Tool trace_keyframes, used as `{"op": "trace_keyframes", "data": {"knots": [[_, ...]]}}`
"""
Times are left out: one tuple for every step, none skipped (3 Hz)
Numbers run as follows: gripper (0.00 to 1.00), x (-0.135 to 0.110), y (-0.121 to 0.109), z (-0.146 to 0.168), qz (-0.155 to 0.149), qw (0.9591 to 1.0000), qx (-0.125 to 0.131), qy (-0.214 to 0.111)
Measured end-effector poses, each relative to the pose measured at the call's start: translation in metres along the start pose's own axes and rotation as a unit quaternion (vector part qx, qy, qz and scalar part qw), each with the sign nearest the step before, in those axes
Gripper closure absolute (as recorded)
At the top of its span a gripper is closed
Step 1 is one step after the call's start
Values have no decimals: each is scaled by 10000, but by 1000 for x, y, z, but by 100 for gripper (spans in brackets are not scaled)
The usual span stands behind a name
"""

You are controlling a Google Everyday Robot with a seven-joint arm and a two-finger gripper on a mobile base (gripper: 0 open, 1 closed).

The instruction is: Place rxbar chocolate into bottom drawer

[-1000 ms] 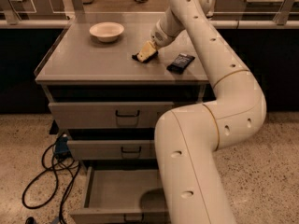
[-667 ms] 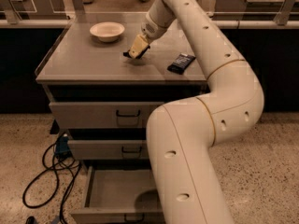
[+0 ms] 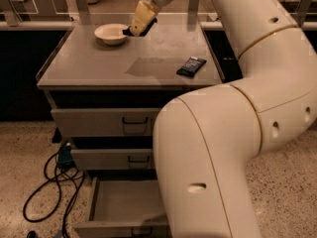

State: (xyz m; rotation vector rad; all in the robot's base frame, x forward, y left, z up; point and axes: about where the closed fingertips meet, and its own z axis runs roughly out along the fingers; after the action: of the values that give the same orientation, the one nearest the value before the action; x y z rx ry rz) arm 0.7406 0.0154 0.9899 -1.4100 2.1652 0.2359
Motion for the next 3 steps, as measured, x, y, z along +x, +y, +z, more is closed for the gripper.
{"op": "trace_keyframes", "data": {"knots": [[100,-7,4,-22,-45,9998,99,-143],[100,-7,4,-21,-43,9998,97,-141],[100,0,0,-62,261,9987,419,-77]]}}
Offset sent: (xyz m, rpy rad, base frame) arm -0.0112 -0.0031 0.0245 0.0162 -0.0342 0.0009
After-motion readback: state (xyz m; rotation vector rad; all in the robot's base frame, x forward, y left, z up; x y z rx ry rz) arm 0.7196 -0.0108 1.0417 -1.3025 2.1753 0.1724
